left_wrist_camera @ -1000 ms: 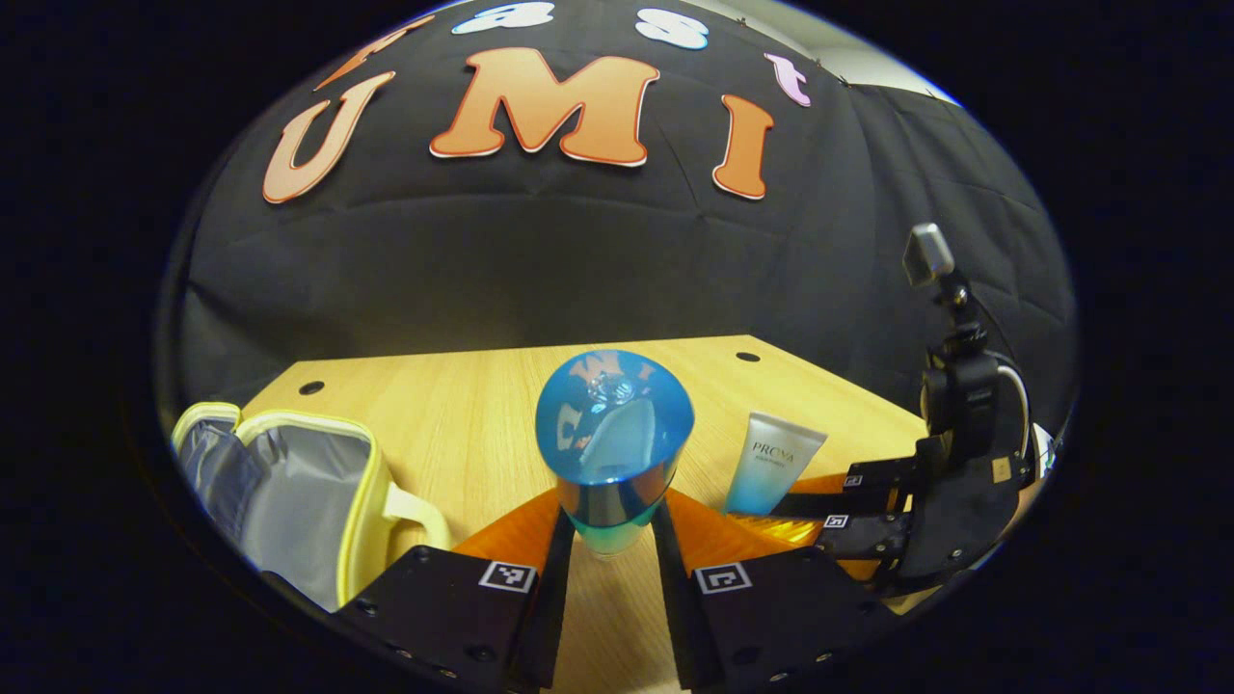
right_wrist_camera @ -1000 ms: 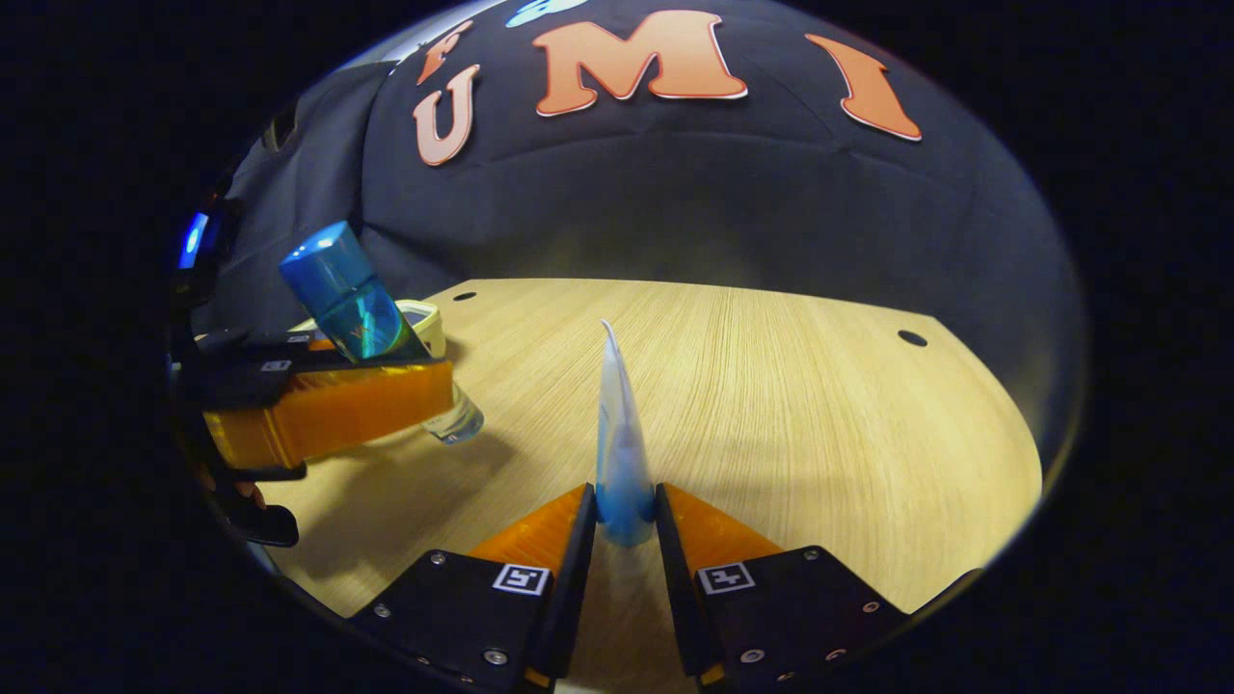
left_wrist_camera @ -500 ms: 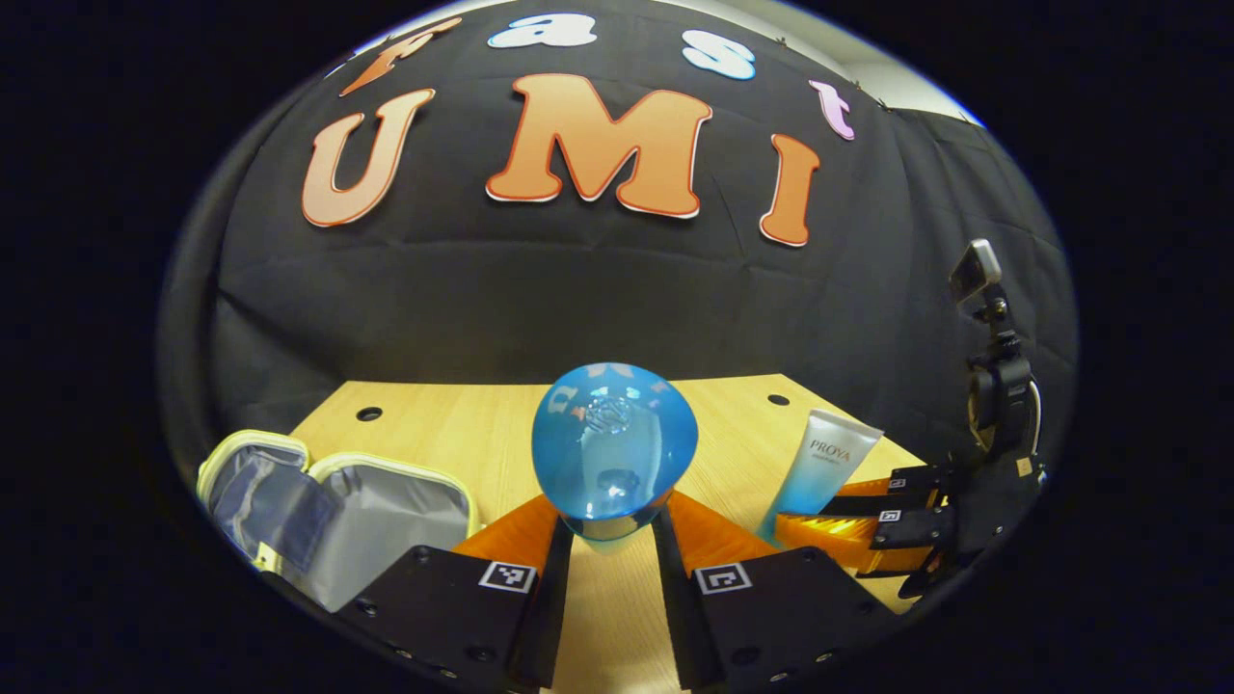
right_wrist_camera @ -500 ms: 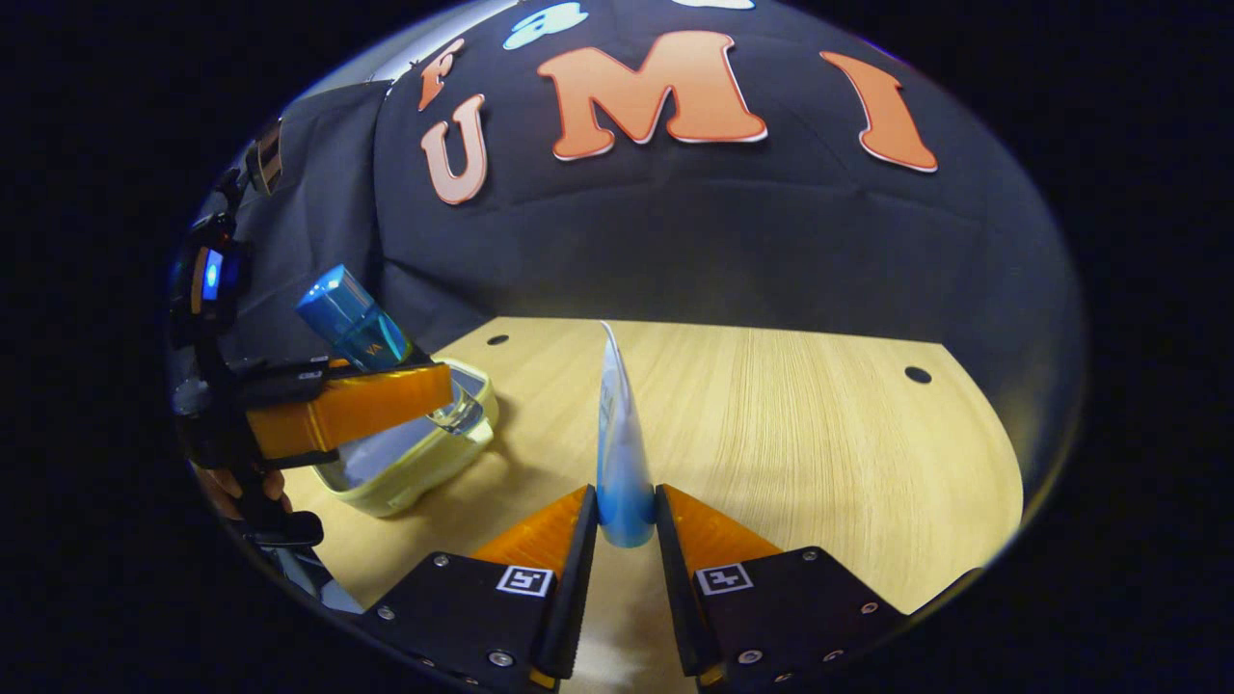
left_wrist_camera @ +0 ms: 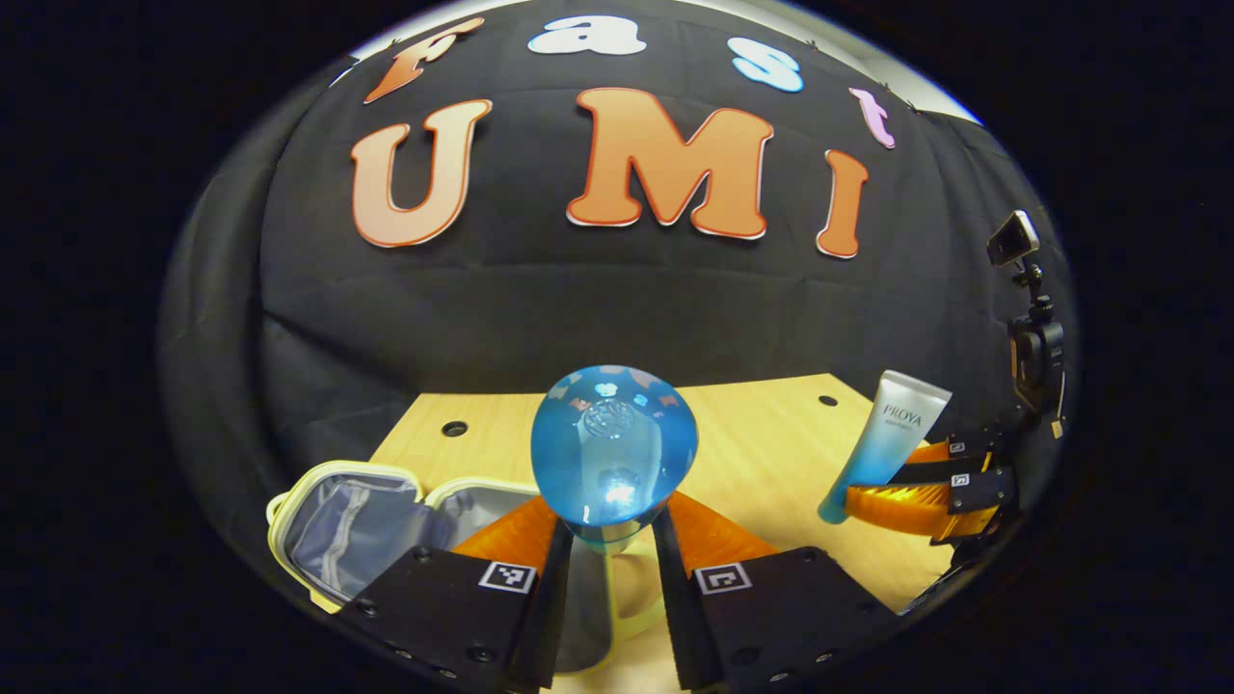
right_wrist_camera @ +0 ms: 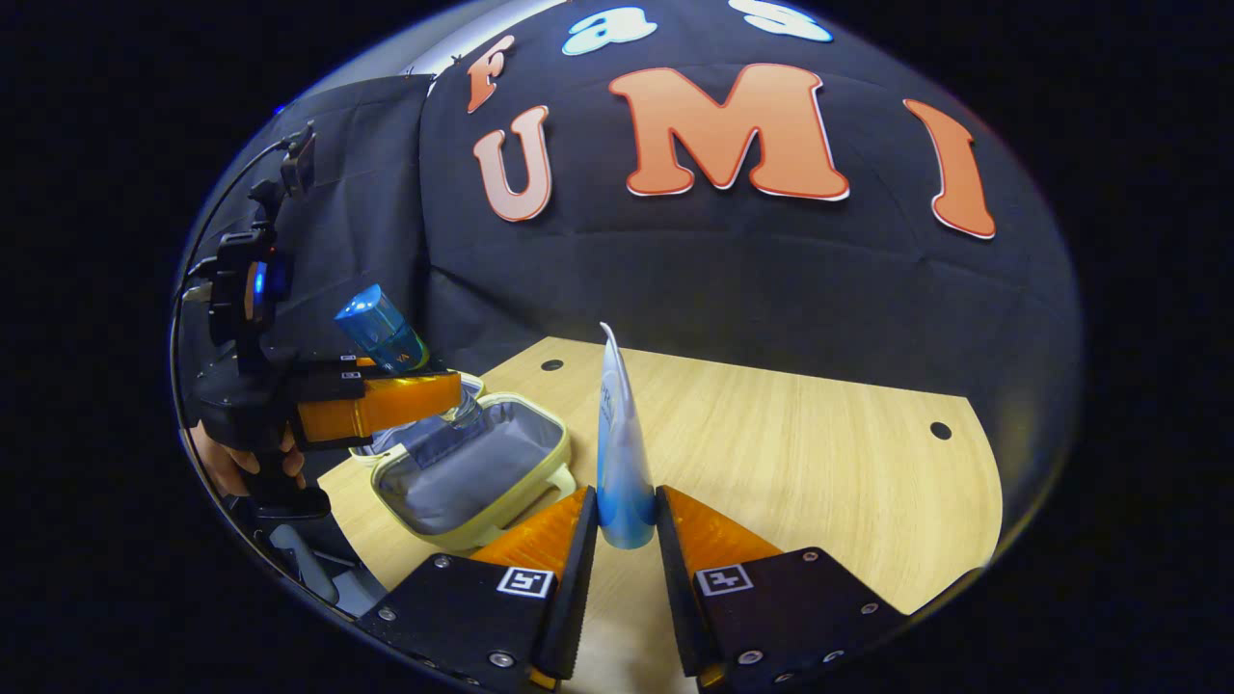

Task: First open the suitcase, pack the skin care products into it, and then close the suitcase.

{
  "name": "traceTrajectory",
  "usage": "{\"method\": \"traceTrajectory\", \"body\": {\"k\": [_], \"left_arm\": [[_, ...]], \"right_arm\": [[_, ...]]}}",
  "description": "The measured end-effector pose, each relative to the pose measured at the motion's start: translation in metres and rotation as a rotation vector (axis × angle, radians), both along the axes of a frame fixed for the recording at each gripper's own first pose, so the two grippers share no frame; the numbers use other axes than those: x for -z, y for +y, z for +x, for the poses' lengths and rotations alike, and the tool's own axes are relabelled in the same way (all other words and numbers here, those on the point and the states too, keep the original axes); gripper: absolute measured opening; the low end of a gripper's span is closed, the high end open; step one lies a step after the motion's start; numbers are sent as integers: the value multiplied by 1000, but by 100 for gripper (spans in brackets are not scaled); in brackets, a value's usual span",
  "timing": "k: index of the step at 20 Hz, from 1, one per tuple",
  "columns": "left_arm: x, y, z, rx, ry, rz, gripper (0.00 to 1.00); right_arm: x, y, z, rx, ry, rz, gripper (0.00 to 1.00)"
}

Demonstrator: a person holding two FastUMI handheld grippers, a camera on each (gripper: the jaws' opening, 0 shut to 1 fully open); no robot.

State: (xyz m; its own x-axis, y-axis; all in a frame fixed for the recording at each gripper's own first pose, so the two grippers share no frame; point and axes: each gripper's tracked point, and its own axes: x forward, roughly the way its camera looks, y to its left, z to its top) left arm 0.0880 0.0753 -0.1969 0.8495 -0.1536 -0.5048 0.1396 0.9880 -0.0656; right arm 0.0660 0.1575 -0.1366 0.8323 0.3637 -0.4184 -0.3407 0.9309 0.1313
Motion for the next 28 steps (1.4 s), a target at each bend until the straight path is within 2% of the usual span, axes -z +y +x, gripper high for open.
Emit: {"method": "traceTrajectory", "body": {"k": [3,8,15,19,22,26,28], "left_arm": [[15,37,-10,-14,45,27,46],[47,87,-22,9,139,55,45],[110,113,-44,106,333,52,46],[154,119,-61,185,498,59,46],[172,116,-67,209,601,74,46],[182,112,-69,219,669,85,44],[182,109,-60,232,658,101,46]], "right_arm": [[0,31,0,-25,2,10,40],[7,79,1,-51,29,9,40],[29,135,-1,-34,90,21,40],[42,148,-2,-16,134,32,40],[47,150,-5,5,154,39,40],[51,147,-4,25,168,35,40],[55,144,-2,34,178,36,40]]}}
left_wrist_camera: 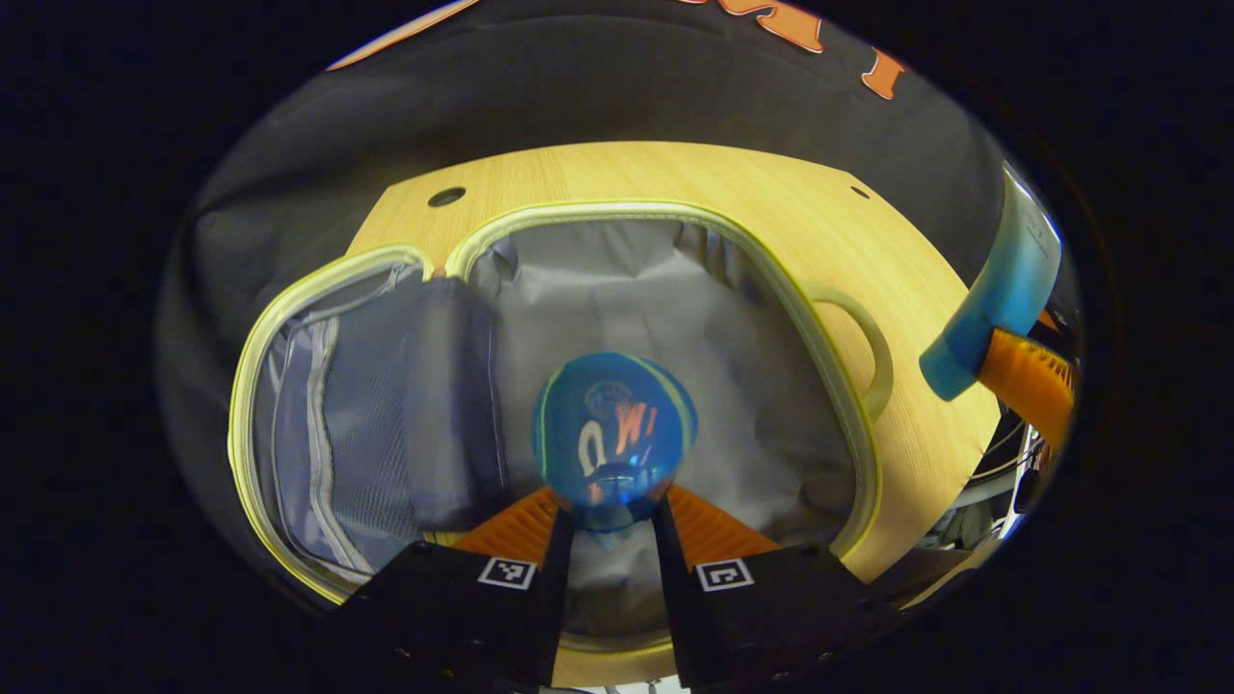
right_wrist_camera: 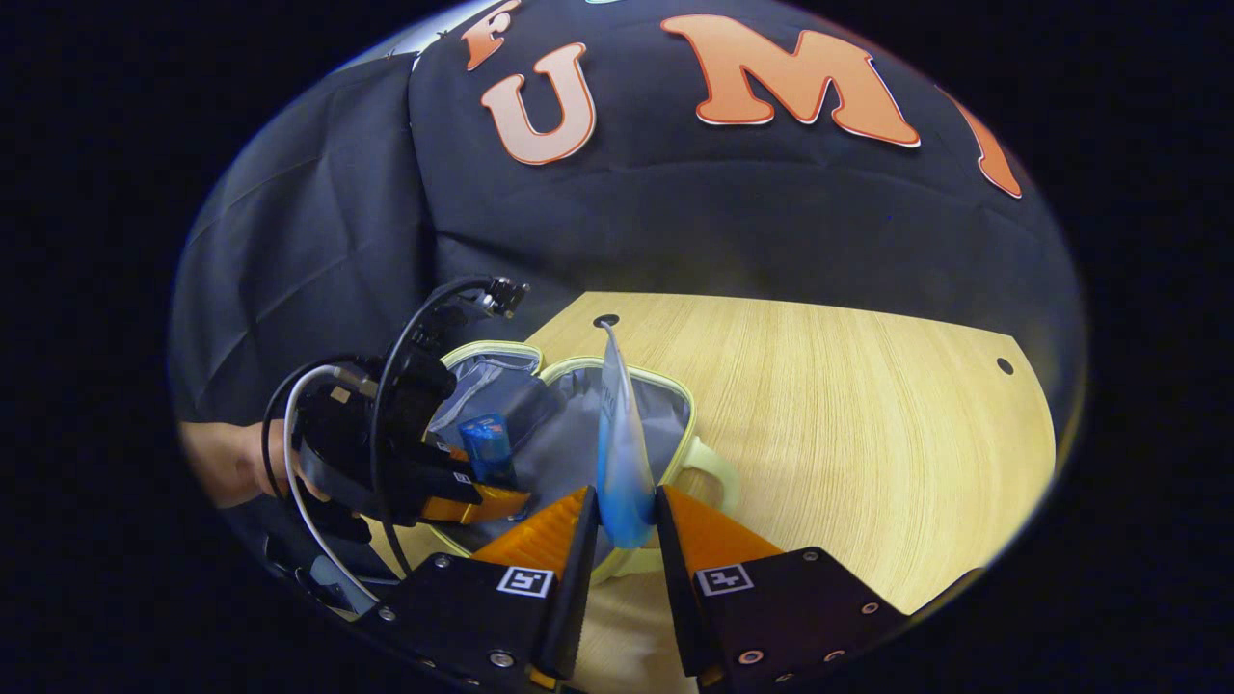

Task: First open the suitcase, pack the skin care products into it, and then close the suitcase.

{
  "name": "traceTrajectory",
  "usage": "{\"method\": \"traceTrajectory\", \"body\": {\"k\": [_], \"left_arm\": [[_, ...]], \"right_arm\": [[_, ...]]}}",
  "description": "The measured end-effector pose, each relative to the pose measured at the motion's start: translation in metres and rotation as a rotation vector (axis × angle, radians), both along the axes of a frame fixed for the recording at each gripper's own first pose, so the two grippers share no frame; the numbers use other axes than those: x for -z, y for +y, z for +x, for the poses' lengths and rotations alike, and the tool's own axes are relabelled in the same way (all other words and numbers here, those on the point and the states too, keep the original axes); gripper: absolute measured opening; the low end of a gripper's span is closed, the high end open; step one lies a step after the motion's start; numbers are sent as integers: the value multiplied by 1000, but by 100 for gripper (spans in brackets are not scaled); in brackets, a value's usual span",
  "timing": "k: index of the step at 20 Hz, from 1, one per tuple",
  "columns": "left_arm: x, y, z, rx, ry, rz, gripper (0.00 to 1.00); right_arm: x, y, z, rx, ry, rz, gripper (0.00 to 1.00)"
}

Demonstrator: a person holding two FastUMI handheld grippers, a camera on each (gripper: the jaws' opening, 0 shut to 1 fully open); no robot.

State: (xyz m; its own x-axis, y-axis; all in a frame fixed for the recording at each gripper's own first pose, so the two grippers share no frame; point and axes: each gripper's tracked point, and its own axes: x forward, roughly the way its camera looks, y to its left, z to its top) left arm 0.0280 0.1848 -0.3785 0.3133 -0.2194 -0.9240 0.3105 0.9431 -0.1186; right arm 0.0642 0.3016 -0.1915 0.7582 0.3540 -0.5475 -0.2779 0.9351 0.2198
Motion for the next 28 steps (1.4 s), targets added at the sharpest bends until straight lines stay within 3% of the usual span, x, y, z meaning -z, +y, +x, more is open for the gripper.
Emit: {"method": "traceTrajectory", "body": {"k": [2,7,14,19,22,28], "left_arm": [[4,-5,9,-7,-7,14,46],[25,5,13,-113,17,6,46],[-15,16,33,-167,-132,-43,45],[-51,49,29,-247,-252,-78,62],[-70,74,25,-265,-302,-50,84],[-84,141,12,-431,-337,-18,82]], "right_arm": [[2,2,-1,0,7,2,40],[11,6,7,-12,34,8,40],[30,27,14,-54,99,38,40],[51,53,13,-100,170,51,40],[59,56,5,-115,225,46,40],[64,51,7,-71,305,78,39]]}}
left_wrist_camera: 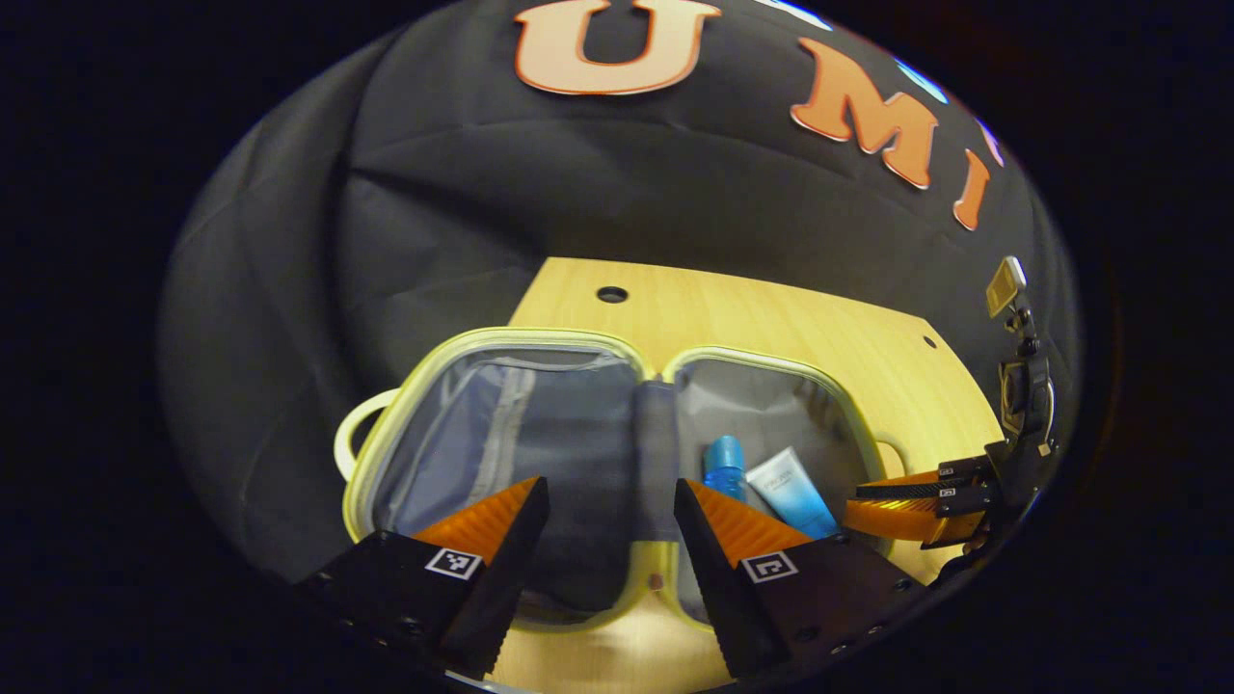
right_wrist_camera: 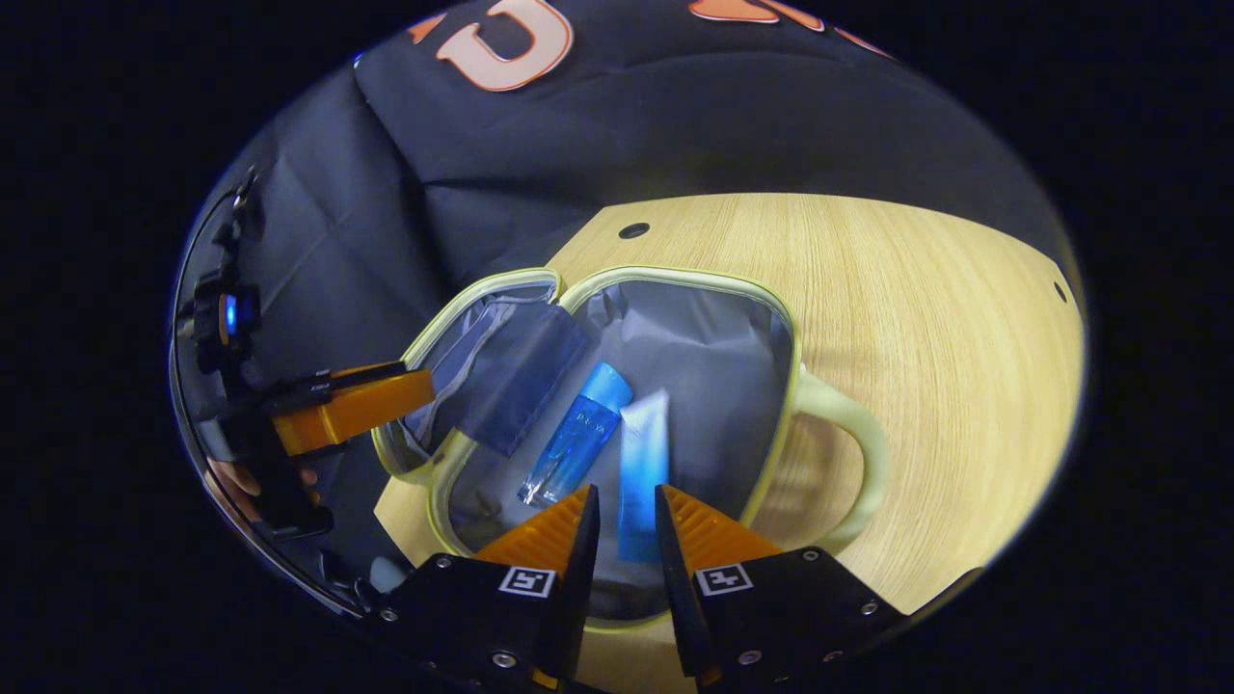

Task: First open the suitcase, pack the skin care products into it, and then close the suitcase.

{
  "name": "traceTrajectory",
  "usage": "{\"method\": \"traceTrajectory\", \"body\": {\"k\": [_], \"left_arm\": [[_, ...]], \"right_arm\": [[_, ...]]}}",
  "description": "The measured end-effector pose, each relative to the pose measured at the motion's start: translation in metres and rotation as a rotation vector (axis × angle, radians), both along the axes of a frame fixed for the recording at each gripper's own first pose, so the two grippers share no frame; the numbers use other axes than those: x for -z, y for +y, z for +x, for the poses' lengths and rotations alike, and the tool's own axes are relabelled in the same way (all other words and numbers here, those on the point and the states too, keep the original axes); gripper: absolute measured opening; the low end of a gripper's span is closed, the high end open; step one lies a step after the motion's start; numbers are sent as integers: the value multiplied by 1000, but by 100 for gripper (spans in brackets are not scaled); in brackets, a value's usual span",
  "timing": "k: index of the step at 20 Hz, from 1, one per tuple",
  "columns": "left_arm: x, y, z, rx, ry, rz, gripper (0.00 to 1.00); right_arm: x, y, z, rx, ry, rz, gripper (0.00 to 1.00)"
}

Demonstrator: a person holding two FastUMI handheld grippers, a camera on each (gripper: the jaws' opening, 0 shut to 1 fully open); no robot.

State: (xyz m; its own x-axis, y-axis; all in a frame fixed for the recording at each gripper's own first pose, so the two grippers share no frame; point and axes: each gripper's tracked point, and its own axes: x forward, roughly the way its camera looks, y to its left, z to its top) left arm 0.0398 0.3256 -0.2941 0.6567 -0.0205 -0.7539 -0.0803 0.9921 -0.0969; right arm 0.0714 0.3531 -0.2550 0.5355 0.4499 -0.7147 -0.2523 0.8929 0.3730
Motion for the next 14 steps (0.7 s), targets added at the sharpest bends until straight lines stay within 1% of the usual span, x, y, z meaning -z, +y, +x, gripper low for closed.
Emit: {"method": "traceTrajectory", "body": {"k": [2,3,6,10,11,12,13,14], "left_arm": [[-1,20,-5,-44,-5,10,82],[-2,31,-8,-69,-16,18,82],[-6,62,-7,-147,-48,40,82],[-12,100,-11,-236,-77,43,92],[-13,108,-10,-257,-86,42,92],[-13,118,-8,-278,-94,39,91],[-11,127,-8,-300,-98,34,93],[-9,136,-8,-323,-102,28,94]], "right_arm": [[8,8,3,5,23,3,39],[7,11,5,8,15,5,36],[-2,4,11,41,-21,-1,34],[-35,-22,27,130,-108,-5,35],[-44,-32,31,158,-126,-5,41],[-55,-43,34,185,-143,-4,54],[-64,-55,36,214,-158,-7,54],[-72,-67,38,240,-172,-12,58]]}}
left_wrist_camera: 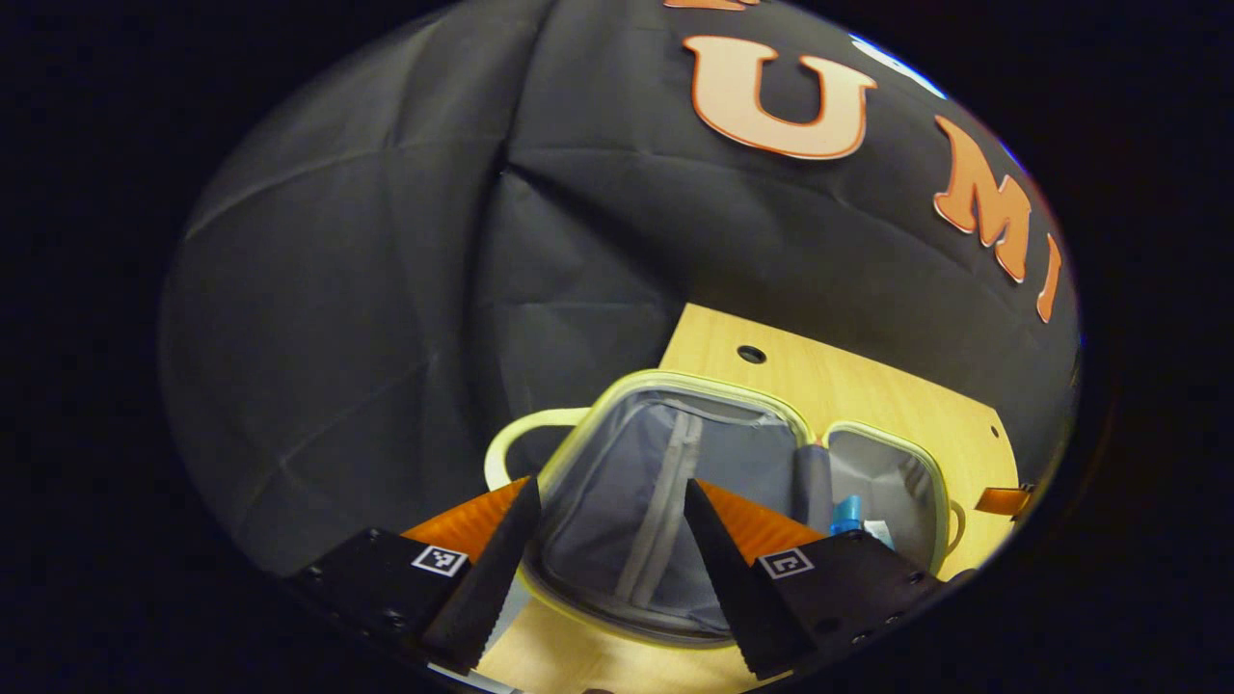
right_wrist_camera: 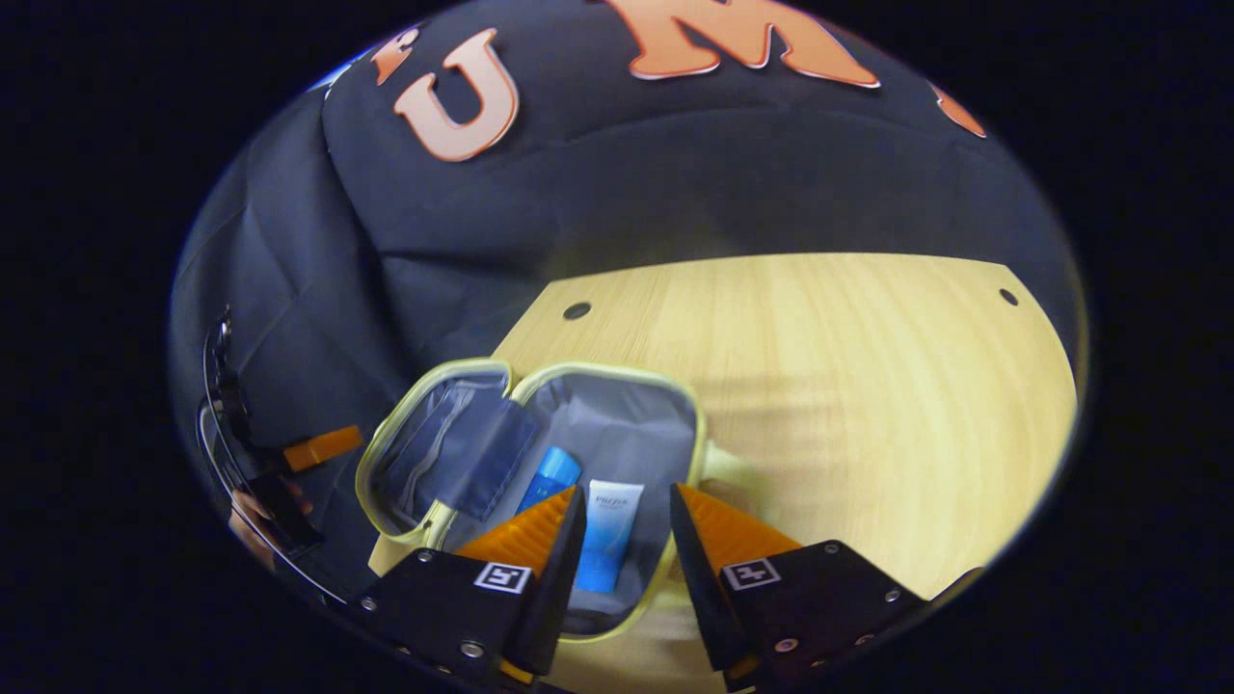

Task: First open the suitcase, pack the skin care products into it, and then close the suitcase.

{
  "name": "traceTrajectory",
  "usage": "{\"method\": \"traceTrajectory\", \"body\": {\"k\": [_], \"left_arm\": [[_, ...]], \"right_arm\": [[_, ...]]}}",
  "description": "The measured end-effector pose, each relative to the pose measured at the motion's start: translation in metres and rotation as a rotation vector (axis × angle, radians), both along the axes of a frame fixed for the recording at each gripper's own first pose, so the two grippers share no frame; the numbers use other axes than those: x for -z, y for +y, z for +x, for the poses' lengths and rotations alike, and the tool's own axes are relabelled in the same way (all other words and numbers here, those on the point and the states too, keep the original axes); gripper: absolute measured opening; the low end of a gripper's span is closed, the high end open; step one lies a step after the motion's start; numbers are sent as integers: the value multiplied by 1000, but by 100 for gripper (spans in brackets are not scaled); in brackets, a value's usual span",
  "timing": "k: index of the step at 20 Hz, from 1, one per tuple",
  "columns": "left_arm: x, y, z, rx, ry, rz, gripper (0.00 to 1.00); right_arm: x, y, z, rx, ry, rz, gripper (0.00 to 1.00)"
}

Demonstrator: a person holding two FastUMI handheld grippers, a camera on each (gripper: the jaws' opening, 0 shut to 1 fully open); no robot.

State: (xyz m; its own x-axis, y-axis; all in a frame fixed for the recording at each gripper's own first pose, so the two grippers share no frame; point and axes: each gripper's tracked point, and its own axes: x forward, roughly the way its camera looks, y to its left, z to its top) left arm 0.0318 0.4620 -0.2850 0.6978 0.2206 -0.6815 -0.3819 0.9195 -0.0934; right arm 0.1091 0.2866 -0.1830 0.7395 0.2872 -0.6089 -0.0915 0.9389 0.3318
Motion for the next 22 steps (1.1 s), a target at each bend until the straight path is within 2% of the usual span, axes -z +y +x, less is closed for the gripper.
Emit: {"method": "traceTrajectory", "body": {"k": [1,5,7,8,9,13,16,19,20,21,22], "left_arm": [[3,10,1,-26,-8,-13,94],[19,46,-3,-159,-48,-126,95],[30,62,-6,-228,-61,-182,95],[34,71,-9,-253,-62,-203,90],[44,77,-11,-273,-57,-228,95],[72,95,-10,-344,-36,-372,95],[92,97,-1,-387,-35,-485,95],[107,97,7,-399,-17,-554,94],[110,97,11,-407,-9,-559,89],[115,97,17,-399,-3,-569,79],[116,93,20,-386,1,-589,80]], "right_arm": [[-7,-11,2,24,-14,-6,67],[-35,-54,1,108,-56,-31,77],[-45,-70,3,134,-89,-63,79],[-44,-75,4,141,-99,-93,79],[-45,-80,3,144,-100,-118,79],[-60,-96,-2,160,-108,-153,80],[-69,-106,0,180,-120,-169,80],[-82,-114,4,198,-149,-186,80],[-88,-118,4,206,-163,-193,80],[-93,-122,5,212,-176,-198,80],[-98,-127,4,224,-185,-206,80]]}}
